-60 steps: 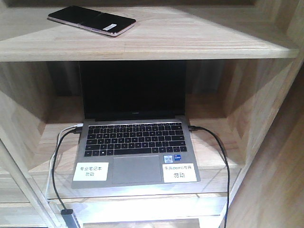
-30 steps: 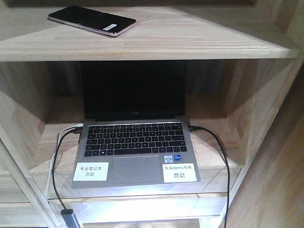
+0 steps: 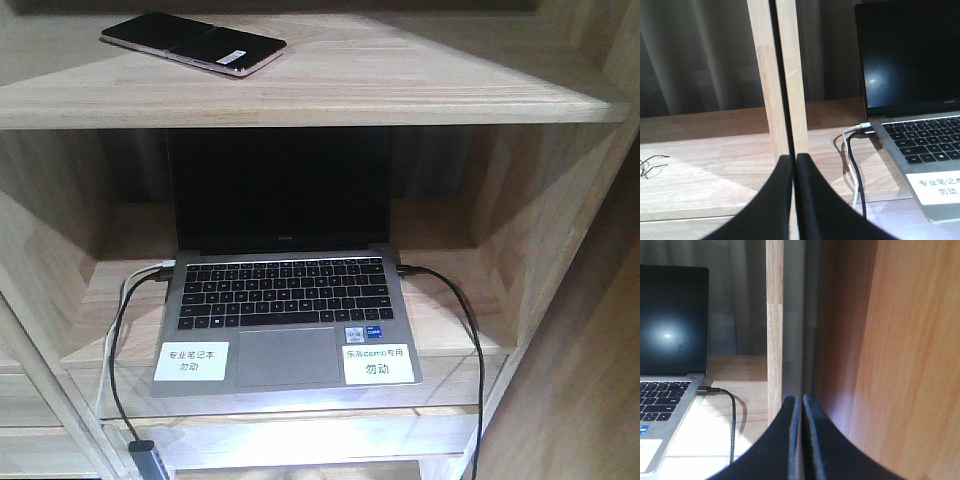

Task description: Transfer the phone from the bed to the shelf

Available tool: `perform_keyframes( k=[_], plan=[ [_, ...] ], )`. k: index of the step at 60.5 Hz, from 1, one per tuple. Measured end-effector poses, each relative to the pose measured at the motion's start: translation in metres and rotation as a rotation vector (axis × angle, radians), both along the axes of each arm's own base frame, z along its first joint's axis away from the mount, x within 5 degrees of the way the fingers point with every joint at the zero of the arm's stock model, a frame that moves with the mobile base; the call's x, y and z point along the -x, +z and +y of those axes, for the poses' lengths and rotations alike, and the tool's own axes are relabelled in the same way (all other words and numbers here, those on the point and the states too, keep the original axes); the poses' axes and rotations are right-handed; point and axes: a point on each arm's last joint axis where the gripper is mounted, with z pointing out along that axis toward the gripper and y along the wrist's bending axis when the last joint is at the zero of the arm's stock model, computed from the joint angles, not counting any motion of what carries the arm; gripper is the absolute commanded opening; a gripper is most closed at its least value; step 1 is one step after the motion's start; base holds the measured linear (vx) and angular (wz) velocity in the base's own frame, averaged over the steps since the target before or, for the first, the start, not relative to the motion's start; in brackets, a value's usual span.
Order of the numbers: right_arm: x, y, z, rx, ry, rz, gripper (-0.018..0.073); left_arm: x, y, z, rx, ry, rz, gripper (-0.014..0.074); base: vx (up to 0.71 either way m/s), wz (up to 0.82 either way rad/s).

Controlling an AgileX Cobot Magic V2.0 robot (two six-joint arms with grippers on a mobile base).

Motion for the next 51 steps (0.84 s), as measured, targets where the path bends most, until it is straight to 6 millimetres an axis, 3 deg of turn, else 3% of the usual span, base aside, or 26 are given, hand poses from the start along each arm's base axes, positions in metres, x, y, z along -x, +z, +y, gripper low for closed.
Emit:
perform_keyframes(
  k=[51],
  plan=[
    [0.0000, 0.0000, 0.0000, 0.000, 0.000, 0.000, -0.0003, 0.0000, 0.0000, 0.0000, 0.000, 0.000, 0.000, 0.0001, 0.00, 0.00]
  ],
)
